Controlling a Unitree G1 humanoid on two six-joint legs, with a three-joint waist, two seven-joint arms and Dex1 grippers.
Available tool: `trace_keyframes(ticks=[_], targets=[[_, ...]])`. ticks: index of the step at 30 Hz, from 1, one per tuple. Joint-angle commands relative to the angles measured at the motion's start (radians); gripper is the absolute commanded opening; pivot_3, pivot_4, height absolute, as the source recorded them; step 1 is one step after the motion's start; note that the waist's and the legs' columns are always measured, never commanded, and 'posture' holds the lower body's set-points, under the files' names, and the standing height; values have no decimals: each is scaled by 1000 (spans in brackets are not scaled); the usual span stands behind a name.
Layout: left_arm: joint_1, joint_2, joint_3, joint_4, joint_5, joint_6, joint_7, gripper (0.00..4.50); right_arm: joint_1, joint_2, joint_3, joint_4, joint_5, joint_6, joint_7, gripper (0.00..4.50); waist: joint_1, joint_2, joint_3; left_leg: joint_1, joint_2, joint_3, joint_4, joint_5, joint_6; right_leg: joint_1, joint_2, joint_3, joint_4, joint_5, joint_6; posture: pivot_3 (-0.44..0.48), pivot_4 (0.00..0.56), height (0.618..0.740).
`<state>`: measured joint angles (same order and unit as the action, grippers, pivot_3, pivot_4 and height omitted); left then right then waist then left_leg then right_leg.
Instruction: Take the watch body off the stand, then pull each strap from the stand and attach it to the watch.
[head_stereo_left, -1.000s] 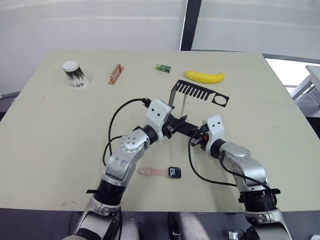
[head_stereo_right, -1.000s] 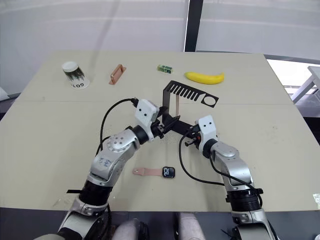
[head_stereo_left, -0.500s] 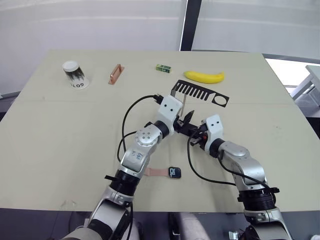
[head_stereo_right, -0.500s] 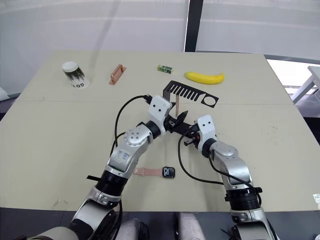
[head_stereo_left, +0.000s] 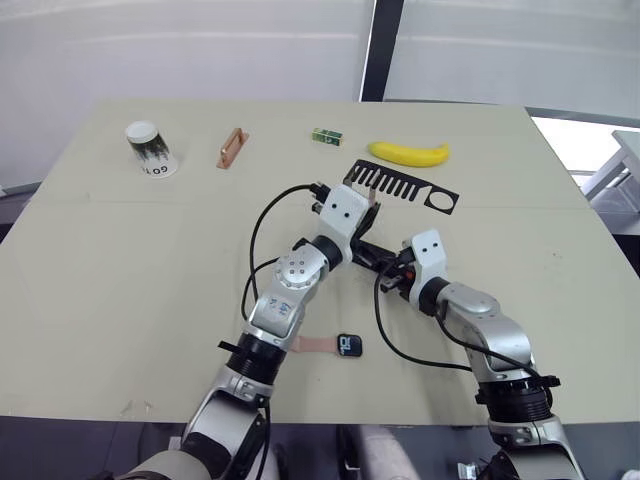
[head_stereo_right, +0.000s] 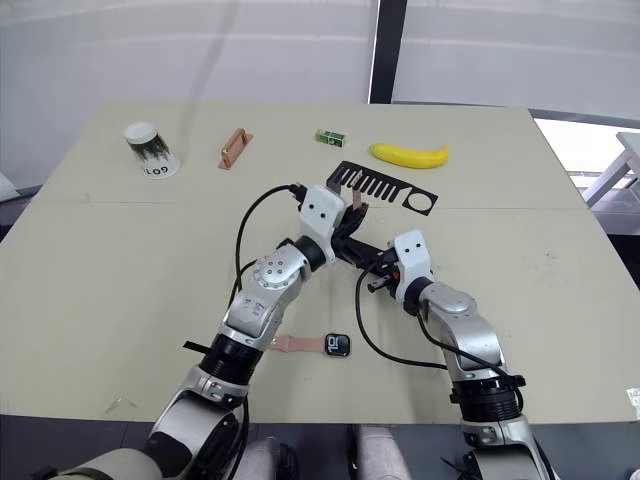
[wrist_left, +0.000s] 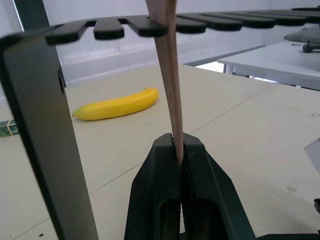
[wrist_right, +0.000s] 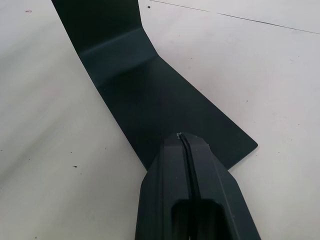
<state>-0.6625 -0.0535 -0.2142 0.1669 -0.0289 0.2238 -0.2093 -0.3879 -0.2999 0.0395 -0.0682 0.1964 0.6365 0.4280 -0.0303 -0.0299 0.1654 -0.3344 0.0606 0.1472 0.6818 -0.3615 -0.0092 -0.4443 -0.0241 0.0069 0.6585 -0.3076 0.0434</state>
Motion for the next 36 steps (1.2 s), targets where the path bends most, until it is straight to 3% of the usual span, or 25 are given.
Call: trace_keyframes(ticks=[1,15,21,25,30,34,36], targets=[[-5,-3,12,-90,-10,-25,-14,24,21,-8,18,29,-4,43,5,0,0,0,0,0,0,0,0,0,0,0,0,0,0,0,0,0,150,740],[137,133,40,-380,-104,107,-162,24,-4,-24,18,71,-8,18,22,0,-2,0,0,0,0,0,0,0,0,0,0,0,0,0,0,0,150,740],[130,272,152,-423,-378,336,-394,24,43,-95,-15,-88,27,-60,97,0,-1,1,0,0,0,-1,-1,0,0,0,0,0,0,0,0,0,150,740],[102,411,175,-363,-530,438,-633,24,150,-175,-127,-319,217,-7,221,0,1,3,3,-2,0,-1,-1,0,0,-1,0,-1,-1,0,0,0,150,740],[66,495,144,-290,-604,471,-849,0,221,-269,-295,-514,595,197,306,1687,0,3,3,-1,0,-2,-1,0,0,0,0,-1,-2,0,0,0,150,740],[19,494,119,-243,-646,519,-939,0,154,-265,-362,-539,912,326,187,3730,-4,3,3,-1,0,-2,-1,0,0,0,0,-1,-2,0,0,0,150,740],[-4,480,104,-217,-649,521,-962,0,123,-252,-355,-538,1028,351,101,4445,-4,3,3,-1,0,-2,-1,0,0,0,0,-1,-2,0,0,0,150,740]])
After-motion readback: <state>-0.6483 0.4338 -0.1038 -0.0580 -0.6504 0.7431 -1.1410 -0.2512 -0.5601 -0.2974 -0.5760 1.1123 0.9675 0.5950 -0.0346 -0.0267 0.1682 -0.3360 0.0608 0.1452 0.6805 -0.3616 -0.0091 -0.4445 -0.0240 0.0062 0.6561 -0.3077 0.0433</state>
